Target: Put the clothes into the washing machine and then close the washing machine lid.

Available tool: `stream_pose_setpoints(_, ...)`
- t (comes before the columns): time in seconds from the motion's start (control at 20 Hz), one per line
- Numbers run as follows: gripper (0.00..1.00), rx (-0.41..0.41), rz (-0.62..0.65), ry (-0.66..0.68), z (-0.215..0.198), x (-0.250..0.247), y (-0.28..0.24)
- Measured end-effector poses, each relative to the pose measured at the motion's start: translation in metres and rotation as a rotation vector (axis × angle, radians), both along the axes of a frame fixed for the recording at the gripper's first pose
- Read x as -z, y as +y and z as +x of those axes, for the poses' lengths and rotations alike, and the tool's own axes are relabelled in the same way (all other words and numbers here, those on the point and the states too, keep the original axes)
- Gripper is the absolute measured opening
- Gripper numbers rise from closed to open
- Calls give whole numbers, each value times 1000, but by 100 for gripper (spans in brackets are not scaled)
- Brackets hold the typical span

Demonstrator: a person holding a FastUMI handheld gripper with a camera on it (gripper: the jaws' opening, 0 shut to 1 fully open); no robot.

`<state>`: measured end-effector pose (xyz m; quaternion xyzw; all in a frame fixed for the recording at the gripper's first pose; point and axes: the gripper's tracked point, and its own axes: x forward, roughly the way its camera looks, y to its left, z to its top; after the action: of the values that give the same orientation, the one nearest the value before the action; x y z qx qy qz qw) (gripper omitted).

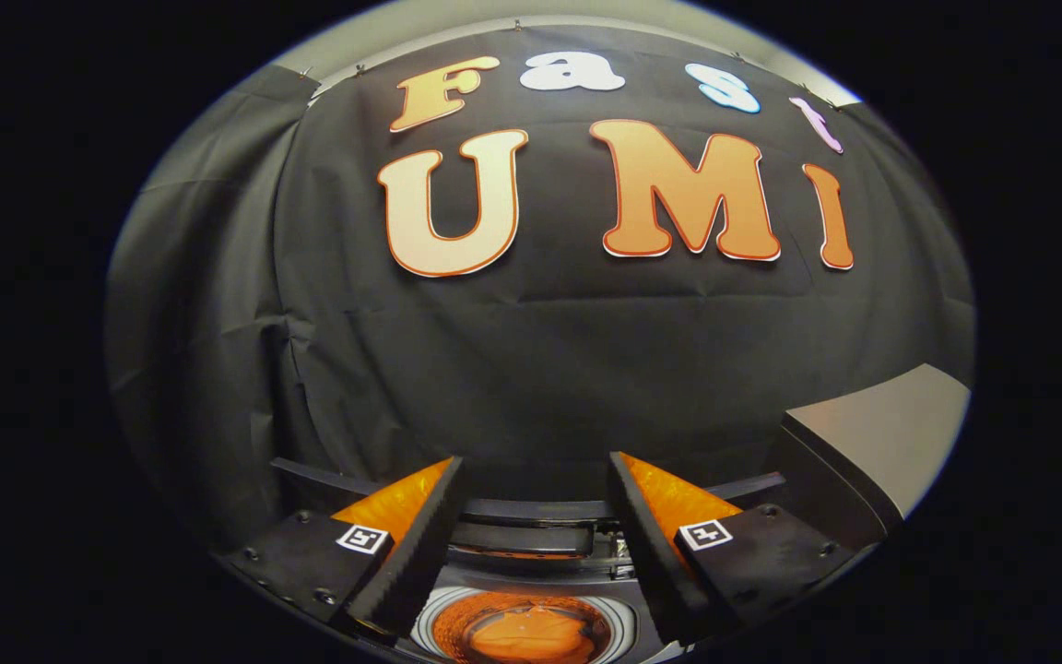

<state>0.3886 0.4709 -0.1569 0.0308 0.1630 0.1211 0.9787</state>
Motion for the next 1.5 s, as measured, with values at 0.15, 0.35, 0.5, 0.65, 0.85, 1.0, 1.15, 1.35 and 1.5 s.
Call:
stream_pose_setpoints(0.15, 99, -13, 6, -1, -19, 5, -1)
stream_pose_setpoints(0.35, 99, -23, 19, 33, -49, 14, -7)
stream_pose_setpoints(0.5, 99, -29, 11, 18, -66, 12, -8)
stream_pose_setpoints(0.65, 100, -29, 2, 0, -72, 7, -14)
stream_pose_setpoints(0.85, 100, -11, 11, 10, -76, 14, -24)
stream_pose_setpoints(1.0, 100, 3, 26, 12, -83, 22, -30)
stream_pose_setpoints(1.15, 100, 2, 16, -13, -91, 16, -32)
stream_pose_setpoints(1.35, 100, -15, 7, -74, -108, -11, -32)
stream_pose_setpoints(1.5, 100, -28, -9, -113, -126, -32, -35)
